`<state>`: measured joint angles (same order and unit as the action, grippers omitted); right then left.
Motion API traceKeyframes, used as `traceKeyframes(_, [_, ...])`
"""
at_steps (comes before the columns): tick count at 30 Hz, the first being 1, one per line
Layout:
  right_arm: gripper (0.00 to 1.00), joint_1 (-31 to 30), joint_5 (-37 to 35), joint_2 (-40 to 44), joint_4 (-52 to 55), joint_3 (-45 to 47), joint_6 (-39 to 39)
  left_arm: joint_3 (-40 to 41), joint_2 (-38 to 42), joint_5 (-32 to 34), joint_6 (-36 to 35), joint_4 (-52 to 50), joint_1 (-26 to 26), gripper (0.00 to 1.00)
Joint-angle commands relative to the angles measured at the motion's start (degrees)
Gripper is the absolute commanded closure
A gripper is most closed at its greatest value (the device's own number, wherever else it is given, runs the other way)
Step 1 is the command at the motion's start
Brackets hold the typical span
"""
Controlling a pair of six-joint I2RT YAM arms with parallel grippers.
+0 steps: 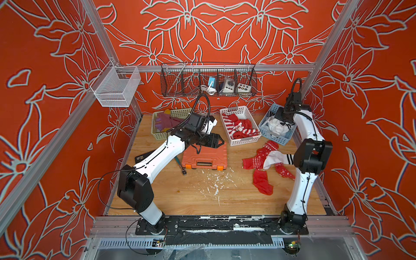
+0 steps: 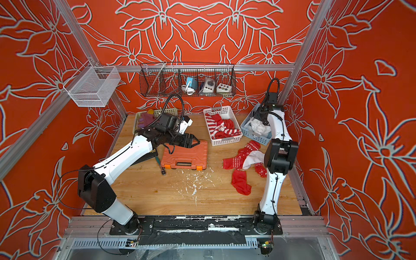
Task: Sort the socks into the basket by color
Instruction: Place the sock in the bin.
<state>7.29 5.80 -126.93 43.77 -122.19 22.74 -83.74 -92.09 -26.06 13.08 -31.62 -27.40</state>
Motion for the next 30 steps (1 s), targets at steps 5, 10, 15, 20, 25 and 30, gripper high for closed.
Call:
traceKeyframes(5, [1.00,1.6,2.4,-6.4,4.1,-3.5,-1.2,-0.7,1.4,-0.9,-1.5,-2.0,-1.0,0.27])
traceKeyframes(10, [0.86,1.6,1.4,-4.9,5.6,-3.0,-2.1,-1.7,0.0,-1.2,-1.7,-2.1,-2.9,0.27])
traceKeyframes(15, [0.49,1.6,1.9,-0.9,7.7,-1.3,-2.1,-3.0,-2.1,-1.4,-1.9,-1.8,-5.4,0.26])
traceKeyframes(20, [0.19,1.2,3.3,6.8,6.9,5.7,-0.1,-4.5,-4.7,-1.5,-2.4,-1.4,-7.8,0.26])
traceKeyframes(25, [0.02,-1.6,5.0,18.6,4.0,17.9,3.5,-7.7,-9.1,-1.5,-3.1,-0.8,-10.2,0.26])
traceKeyframes(30, [0.02,-7.9,6.0,31.3,1.5,30.7,5.8,-10.7,-14.6,0.1,-3.5,0.7,-13.2,0.26])
